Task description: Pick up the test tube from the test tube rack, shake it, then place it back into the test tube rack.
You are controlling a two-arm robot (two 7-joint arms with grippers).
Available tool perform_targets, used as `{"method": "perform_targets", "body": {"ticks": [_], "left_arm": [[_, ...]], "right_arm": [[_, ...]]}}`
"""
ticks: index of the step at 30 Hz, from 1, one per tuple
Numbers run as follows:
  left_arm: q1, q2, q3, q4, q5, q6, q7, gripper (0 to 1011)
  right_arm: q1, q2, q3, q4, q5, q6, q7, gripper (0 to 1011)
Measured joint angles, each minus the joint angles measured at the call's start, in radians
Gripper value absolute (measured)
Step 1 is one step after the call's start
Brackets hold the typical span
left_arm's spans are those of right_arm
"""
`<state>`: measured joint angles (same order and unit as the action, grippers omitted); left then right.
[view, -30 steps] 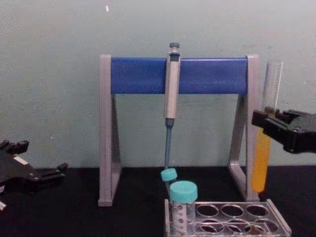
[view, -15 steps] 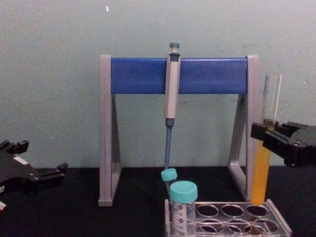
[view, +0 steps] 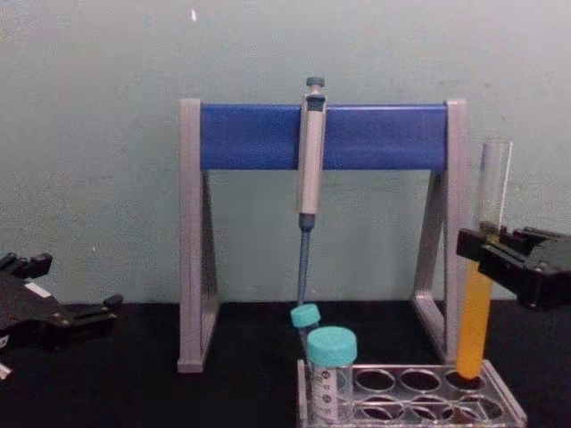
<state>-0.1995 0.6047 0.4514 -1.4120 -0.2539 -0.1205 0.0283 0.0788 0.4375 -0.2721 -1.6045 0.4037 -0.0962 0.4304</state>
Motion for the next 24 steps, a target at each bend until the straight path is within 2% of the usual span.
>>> {"method": "perform_targets", "body": {"ticks": [15, 24], "left_arm": [[0.000, 0.000, 0.000, 0.000, 0.000, 0.000, 0.000, 1001], [0.000, 0.000, 0.000, 0.000, 0.000, 0.000, 0.000, 1001]], "right_arm": [[-0.001, 0.000, 0.001, 0.008, 0.000, -0.002, 0.003, 234], [0.013, -0.005, -0.005, 0.043, -0.001, -0.007, 0.010, 234]]}}
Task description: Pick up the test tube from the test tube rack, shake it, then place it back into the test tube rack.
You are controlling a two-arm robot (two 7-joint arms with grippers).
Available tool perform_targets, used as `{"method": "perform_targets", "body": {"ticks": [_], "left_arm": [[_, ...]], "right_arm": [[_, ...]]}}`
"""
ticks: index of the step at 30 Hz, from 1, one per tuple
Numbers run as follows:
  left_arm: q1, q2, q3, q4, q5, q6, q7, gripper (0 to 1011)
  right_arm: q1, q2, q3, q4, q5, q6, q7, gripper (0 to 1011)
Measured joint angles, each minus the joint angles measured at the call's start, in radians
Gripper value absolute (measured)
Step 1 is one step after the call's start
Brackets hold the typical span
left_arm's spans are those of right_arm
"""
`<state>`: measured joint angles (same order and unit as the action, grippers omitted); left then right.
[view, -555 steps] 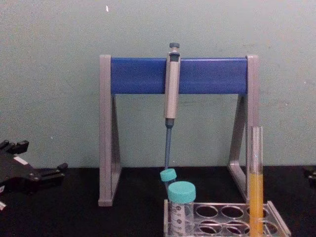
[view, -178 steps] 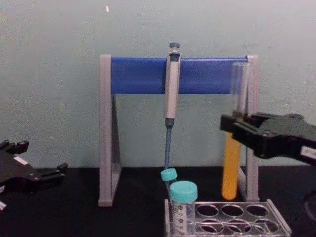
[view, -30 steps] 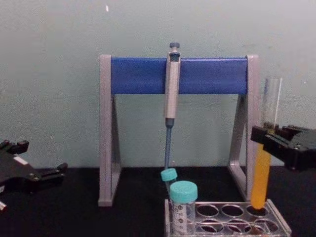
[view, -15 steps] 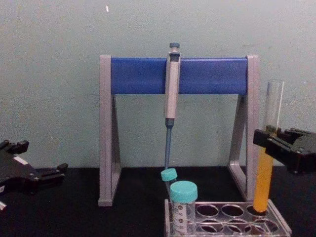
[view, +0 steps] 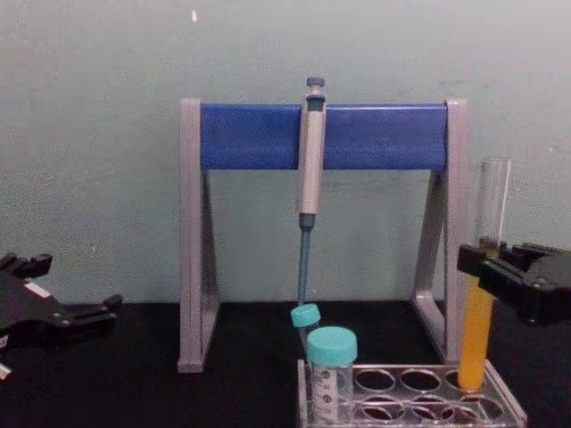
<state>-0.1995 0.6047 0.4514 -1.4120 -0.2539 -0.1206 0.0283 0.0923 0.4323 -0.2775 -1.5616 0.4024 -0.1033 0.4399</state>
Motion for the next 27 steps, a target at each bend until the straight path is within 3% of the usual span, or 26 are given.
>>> {"method": "perform_targets", "body": {"ticks": [27], "left_arm": [[0.000, 0.000, 0.000, 0.000, 0.000, 0.000, 0.000, 1001]], "right_arm": [[0.028, -0.003, -0.017, 0.052, 0.006, -0.011, 0.026, 234]]}}
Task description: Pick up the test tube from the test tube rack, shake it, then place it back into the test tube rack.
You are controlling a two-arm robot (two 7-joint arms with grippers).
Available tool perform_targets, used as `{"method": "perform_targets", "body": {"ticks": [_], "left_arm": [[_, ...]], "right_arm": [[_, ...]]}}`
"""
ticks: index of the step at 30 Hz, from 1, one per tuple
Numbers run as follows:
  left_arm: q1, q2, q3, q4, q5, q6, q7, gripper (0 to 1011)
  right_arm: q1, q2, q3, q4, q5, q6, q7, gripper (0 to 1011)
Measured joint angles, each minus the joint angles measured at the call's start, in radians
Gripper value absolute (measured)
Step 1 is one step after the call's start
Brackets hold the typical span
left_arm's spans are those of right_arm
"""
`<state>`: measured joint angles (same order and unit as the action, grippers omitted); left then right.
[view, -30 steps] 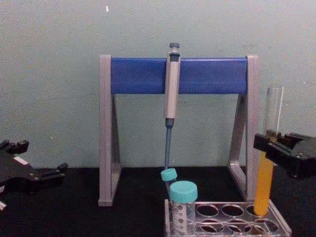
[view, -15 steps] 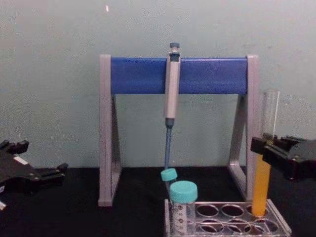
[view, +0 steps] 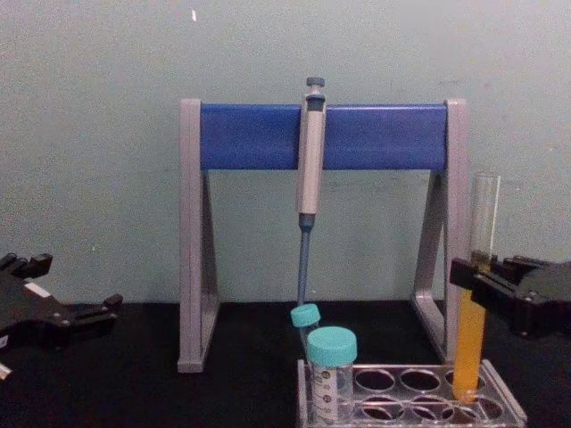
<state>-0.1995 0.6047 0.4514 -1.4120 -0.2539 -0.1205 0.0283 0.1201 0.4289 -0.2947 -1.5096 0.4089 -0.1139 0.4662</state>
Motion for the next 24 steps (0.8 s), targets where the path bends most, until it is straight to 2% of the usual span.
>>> {"method": "perform_targets", "body": {"ticks": [24], "left_arm": [[0.000, 0.000, 0.000, 0.000, 0.000, 0.000, 0.000, 1001]], "right_arm": [[0.006, -0.003, -0.008, 0.045, 0.000, -0.019, 0.014, 234]]}}
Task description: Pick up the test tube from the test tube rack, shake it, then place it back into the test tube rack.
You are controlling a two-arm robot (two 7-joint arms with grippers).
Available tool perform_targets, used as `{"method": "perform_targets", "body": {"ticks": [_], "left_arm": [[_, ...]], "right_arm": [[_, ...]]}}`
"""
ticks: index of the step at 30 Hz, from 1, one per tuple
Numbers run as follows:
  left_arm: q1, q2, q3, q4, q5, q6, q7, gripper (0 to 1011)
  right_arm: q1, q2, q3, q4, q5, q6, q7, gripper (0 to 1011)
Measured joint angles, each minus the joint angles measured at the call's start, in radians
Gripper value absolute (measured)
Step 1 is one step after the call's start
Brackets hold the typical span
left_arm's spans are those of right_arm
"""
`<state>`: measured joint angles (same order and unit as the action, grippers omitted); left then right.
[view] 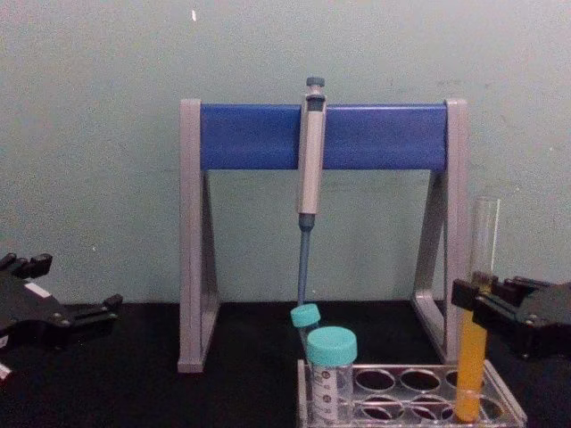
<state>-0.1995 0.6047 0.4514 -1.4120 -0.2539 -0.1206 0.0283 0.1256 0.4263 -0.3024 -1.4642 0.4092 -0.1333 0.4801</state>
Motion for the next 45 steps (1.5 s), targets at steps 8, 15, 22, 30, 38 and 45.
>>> {"method": "perform_targets", "body": {"ticks": [8, 15, 22, 30, 38, 45], "left_arm": [[0.000, 0.000, 0.000, 0.000, 0.000, 0.000, 0.000, 1001], [0.000, 0.000, 0.000, 0.000, 0.000, 0.000, 0.000, 1001], [0.000, 0.000, 0.000, 0.000, 0.000, 0.000, 0.000, 1001], [0.000, 0.000, 0.000, 0.000, 0.000, 0.000, 0.000, 1001], [0.000, 0.000, 0.000, 0.000, 0.000, 0.000, 0.000, 1001], [0.000, 0.000, 0.000, 0.000, 0.000, 0.000, 0.000, 1001]], "right_arm": [[0.007, -0.002, -0.003, 0.013, -0.001, -0.004, 0.004, 234], [0.010, -0.004, -0.006, 0.024, -0.003, -0.007, 0.008, 234], [0.013, -0.006, -0.009, 0.035, -0.002, -0.007, 0.013, 234], [0.016, -0.007, -0.012, 0.044, 0.000, -0.004, 0.014, 234], [0.017, -0.008, -0.015, 0.052, 0.000, -0.003, 0.015, 233], [0.018, -0.008, -0.018, 0.059, -0.001, -0.001, 0.016, 234]]}}
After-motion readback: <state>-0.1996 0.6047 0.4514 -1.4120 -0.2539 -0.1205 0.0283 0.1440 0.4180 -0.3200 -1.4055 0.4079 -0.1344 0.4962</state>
